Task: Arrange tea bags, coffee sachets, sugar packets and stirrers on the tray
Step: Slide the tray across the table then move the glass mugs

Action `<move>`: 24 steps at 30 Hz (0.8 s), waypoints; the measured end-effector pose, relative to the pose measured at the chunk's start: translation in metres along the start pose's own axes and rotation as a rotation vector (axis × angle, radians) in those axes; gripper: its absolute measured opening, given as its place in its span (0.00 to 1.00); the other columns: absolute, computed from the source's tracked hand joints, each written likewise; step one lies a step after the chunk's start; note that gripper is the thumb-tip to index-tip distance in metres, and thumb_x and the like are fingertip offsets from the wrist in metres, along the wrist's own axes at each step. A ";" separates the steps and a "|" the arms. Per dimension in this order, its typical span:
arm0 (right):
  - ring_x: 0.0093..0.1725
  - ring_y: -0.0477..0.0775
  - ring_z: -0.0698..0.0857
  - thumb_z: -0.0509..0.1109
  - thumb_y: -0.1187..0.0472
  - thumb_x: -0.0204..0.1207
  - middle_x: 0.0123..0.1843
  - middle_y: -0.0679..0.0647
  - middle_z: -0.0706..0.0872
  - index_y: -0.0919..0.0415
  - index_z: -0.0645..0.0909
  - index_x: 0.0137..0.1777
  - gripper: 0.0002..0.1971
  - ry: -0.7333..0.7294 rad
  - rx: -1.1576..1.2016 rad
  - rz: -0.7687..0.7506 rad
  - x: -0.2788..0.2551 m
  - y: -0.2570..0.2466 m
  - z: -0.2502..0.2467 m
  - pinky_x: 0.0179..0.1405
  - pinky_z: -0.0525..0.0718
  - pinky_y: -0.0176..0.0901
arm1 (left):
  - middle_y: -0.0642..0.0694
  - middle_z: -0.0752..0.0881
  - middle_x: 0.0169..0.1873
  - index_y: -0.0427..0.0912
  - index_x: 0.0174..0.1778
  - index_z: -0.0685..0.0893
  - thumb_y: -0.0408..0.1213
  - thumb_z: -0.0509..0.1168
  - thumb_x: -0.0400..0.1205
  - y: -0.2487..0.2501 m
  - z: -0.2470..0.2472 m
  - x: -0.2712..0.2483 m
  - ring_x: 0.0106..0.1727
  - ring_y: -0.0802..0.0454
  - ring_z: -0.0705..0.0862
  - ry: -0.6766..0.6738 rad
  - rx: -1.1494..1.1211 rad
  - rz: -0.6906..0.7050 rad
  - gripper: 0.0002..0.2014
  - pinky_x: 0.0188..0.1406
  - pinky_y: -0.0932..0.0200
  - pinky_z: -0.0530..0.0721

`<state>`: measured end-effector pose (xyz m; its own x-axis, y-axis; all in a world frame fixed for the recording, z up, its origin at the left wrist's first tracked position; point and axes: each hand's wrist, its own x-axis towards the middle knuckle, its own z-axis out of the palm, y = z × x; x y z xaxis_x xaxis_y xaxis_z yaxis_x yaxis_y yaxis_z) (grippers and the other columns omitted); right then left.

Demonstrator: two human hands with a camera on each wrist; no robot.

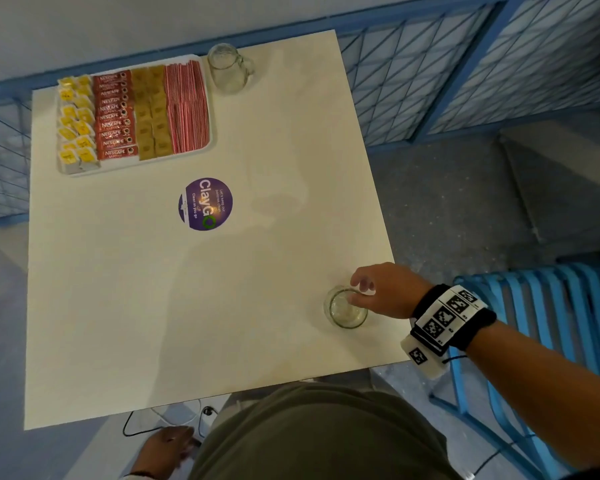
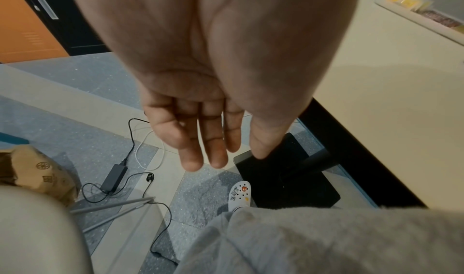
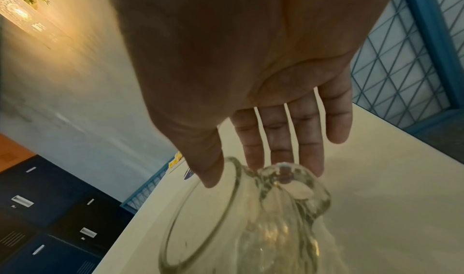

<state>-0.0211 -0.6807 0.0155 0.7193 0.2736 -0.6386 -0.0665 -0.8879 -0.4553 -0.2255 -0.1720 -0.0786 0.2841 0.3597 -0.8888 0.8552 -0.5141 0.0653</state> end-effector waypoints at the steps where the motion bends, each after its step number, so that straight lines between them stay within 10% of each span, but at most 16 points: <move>1: 0.50 0.43 0.83 0.67 0.33 0.79 0.50 0.37 0.84 0.45 0.82 0.64 0.22 -0.006 -0.002 0.001 -0.002 0.001 0.002 0.52 0.82 0.42 | 0.37 0.93 0.37 0.40 0.34 0.94 0.39 0.70 0.85 0.000 0.000 0.000 0.44 0.36 0.91 0.004 -0.034 0.000 0.14 0.49 0.47 0.87; 24: 0.40 0.43 0.82 0.69 0.48 0.82 0.37 0.40 0.83 0.48 0.82 0.67 0.16 0.059 -0.011 -0.065 0.011 -0.026 -0.010 0.37 0.74 0.35 | 0.28 0.90 0.38 0.30 0.42 0.89 0.35 0.70 0.85 0.012 -0.014 -0.015 0.37 0.38 0.87 0.000 -0.187 -0.062 0.11 0.37 0.54 0.80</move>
<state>-0.0044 -0.6588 0.0269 0.7613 0.3091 -0.5699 -0.0110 -0.8727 -0.4881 -0.2133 -0.1732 -0.0579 0.2285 0.3864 -0.8936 0.9368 -0.3370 0.0938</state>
